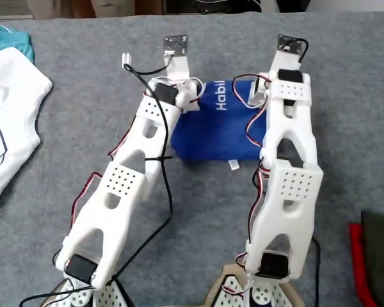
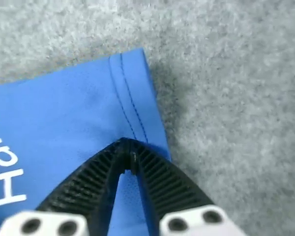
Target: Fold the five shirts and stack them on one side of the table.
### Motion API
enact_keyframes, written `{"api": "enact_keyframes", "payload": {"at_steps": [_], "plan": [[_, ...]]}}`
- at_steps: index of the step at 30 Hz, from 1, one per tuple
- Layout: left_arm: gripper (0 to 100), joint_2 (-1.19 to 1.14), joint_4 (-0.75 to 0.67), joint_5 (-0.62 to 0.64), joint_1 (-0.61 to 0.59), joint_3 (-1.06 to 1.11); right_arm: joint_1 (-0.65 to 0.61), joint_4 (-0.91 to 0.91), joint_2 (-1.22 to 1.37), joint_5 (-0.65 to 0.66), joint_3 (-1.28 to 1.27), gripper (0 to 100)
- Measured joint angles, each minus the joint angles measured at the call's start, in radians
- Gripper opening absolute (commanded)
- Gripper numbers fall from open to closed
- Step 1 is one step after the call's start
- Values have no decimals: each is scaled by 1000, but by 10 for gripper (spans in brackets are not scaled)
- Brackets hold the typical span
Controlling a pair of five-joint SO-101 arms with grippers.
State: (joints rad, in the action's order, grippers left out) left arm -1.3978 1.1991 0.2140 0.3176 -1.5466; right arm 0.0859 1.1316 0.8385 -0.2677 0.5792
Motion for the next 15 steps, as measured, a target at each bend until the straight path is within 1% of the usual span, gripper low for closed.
{"api": "enact_keyframes", "payload": {"at_steps": [5,7,12,15], "plan": [[20,-5,-3,2,-17,-2,-2,2,21,2,41,12],[20,-5,-3,2,-17,-2,-2,28,21,2,72,12],[26,-6,2,2,-18,-31,0,146,21,2,204,12],[67,-6,46,0,-23,-68,0,258,23,2,338,12]]}}
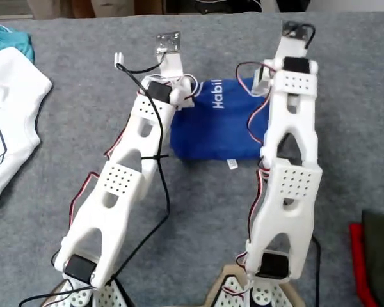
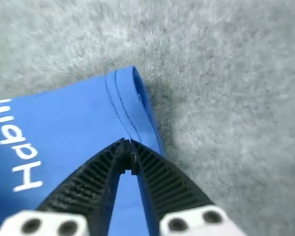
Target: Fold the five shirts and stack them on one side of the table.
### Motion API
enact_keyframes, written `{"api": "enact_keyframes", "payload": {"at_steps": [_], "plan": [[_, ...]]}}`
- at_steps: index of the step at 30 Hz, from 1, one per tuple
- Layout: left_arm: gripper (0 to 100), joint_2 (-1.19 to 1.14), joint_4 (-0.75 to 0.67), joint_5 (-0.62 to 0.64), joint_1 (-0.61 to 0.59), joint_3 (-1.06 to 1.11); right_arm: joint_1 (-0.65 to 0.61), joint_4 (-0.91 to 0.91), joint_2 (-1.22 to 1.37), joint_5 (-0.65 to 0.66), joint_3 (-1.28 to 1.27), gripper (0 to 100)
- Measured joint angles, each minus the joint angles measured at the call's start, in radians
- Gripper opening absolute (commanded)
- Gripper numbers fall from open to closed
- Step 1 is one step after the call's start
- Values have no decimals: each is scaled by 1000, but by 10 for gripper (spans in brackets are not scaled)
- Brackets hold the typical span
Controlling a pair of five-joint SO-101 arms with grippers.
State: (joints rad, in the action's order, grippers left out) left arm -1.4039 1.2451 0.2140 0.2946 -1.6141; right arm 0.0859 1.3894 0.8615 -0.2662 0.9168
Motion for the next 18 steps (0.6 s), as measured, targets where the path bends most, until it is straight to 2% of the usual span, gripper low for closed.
{"api": "enact_keyframes", "payload": {"at_steps": [6,9,14,18], "plan": [[110,144,106,-26,-2,-2,0,328,3,3,353,12],[109,233,143,-32,-2,-2,0,373,3,3,430,9],[107,353,298,-110,0,-2,6,379,-3,0,393,5],[106,416,433,-198,0,-2,9,382,-104,-141,213,5]]}}
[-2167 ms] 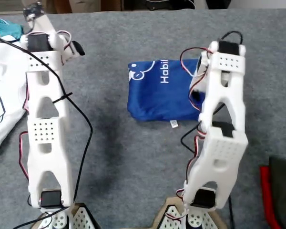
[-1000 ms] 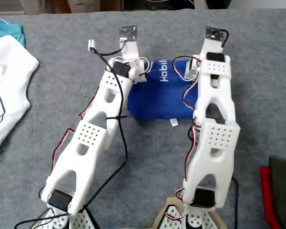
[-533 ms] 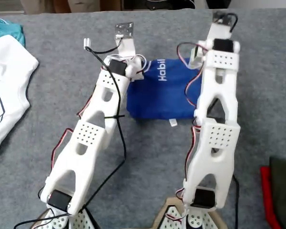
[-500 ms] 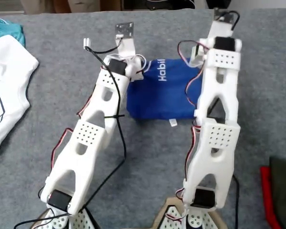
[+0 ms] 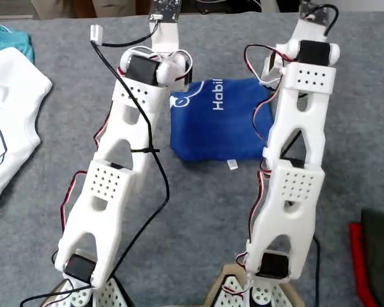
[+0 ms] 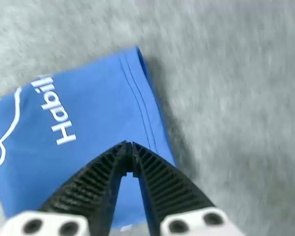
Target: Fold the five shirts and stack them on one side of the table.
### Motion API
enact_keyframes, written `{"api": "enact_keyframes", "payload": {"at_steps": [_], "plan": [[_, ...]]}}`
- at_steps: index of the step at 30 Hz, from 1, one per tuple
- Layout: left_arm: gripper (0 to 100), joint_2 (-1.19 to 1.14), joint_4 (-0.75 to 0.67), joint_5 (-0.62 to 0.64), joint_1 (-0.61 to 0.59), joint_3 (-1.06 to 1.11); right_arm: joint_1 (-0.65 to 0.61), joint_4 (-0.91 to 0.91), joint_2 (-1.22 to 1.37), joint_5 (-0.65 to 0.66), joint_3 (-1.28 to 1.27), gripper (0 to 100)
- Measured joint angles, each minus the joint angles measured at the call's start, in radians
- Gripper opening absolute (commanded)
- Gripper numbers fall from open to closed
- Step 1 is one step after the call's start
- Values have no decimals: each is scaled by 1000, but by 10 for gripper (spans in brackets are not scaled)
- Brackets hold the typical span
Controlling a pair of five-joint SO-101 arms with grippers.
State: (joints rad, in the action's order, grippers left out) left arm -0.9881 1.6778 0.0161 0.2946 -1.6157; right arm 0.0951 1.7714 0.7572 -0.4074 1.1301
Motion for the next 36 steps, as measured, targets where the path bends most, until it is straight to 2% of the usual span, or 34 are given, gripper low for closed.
{"api": "enact_keyframes", "payload": {"at_steps": [3,5,8,12,16,23,29,36], "plan": [[71,51,61,-152,-9,0,0,0,-149,-132,-215,8],[39,83,71,-216,-18,0,0,0,-247,-206,-376,44],[26,114,71,-244,-38,0,0,-44,-333,-311,-621,164],[26,117,71,-250,-60,0,-6,-199,-344,-526,-870,305],[26,117,71,-250,-68,0,-43,-365,-344,-723,-1011,317],[26,117,71,-250,-74,0,-146,-589,-345,-939,-1063,317],[26,117,71,-250,-74,0,-144,-664,-345,-1040,-1079,317],[26,117,71,-250,-74,0,-140,-651,-362,-1051,-1126,317]]}}
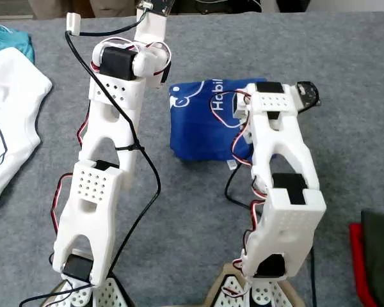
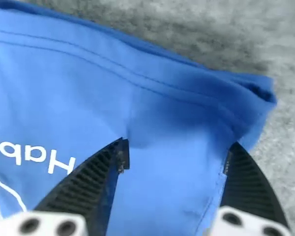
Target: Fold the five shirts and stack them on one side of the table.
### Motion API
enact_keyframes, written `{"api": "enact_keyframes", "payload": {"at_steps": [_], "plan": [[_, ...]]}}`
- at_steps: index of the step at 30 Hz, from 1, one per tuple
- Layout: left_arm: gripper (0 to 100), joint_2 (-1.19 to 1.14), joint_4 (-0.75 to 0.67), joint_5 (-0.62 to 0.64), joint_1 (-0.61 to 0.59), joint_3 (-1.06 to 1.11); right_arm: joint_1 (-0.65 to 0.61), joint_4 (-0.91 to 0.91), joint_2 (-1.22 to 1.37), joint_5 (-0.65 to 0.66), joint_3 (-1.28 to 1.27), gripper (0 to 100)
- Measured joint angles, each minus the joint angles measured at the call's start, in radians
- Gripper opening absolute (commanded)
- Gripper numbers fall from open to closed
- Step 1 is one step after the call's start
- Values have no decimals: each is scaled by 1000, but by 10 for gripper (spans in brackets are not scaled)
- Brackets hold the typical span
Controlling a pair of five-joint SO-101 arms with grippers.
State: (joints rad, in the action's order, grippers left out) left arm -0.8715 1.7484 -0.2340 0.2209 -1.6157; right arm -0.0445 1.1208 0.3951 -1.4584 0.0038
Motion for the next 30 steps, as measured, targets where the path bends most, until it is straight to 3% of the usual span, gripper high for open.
{"api": "enact_keyframes", "payload": {"at_steps": [9,18,30], "plan": [[26,0,0,0,0,0,32,121,-69,-31,0,317],[43,0,0,0,0,0,32,-48,-23,-52,-69,317],[43,0,0,0,0,0,52,-66,9,-52,-69,317]]}}
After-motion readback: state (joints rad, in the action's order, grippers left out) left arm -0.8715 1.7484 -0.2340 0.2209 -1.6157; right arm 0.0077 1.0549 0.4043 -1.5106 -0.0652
